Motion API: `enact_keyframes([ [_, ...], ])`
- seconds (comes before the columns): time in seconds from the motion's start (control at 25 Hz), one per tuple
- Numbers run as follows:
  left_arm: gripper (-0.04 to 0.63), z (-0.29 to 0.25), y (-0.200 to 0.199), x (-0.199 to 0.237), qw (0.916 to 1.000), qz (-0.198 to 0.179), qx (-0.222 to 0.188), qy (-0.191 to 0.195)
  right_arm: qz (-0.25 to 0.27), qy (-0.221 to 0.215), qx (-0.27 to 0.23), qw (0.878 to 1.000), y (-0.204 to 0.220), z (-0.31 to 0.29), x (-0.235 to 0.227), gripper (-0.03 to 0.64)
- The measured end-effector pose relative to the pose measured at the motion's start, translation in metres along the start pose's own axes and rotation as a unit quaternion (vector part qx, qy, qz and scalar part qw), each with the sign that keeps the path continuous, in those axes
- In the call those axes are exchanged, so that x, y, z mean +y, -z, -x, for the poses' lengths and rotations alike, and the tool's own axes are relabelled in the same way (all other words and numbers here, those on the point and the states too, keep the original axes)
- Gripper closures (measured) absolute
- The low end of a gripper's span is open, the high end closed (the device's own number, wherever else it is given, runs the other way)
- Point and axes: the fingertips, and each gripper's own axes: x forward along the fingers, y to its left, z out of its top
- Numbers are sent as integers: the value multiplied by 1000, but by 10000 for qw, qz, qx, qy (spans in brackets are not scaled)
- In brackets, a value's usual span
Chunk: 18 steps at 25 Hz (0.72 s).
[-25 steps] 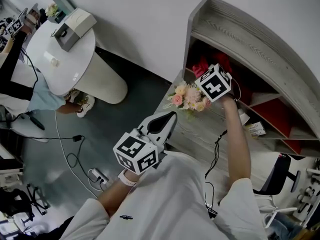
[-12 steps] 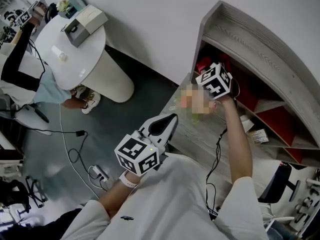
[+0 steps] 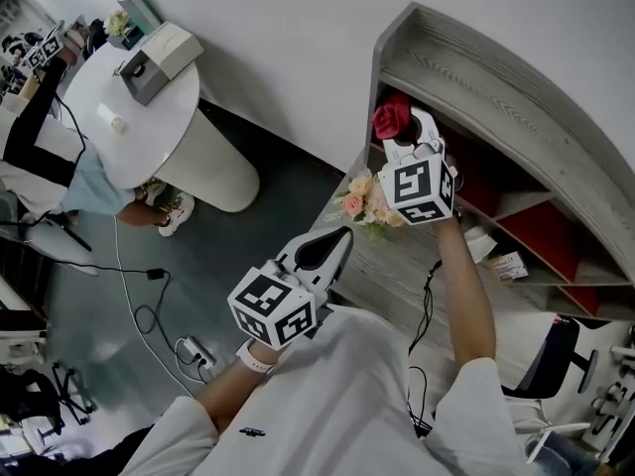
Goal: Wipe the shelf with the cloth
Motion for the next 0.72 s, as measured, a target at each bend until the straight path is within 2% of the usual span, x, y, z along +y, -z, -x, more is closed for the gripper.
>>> enact_keyframes([
  [0.08, 595, -2, -1, 0, 10000, -7, 5, 15, -75, 15, -320, 9995, -13, 15, 2, 563],
  [0.24, 595, -6, -5, 2, 10000, -4, -20, 45, -634, 57, -796, 9948, -33, 55, -1, 563],
  [0.48, 595, -16, -17, -3, 9997, -155, -155, 144, -1649, 329, -1068, 9800, -36, 119, -15, 563],
  [0.72, 595, -19, -26, -12, 9986, -299, -285, 336, -2131, 800, -1061, 9679, -24, 182, -20, 563],
])
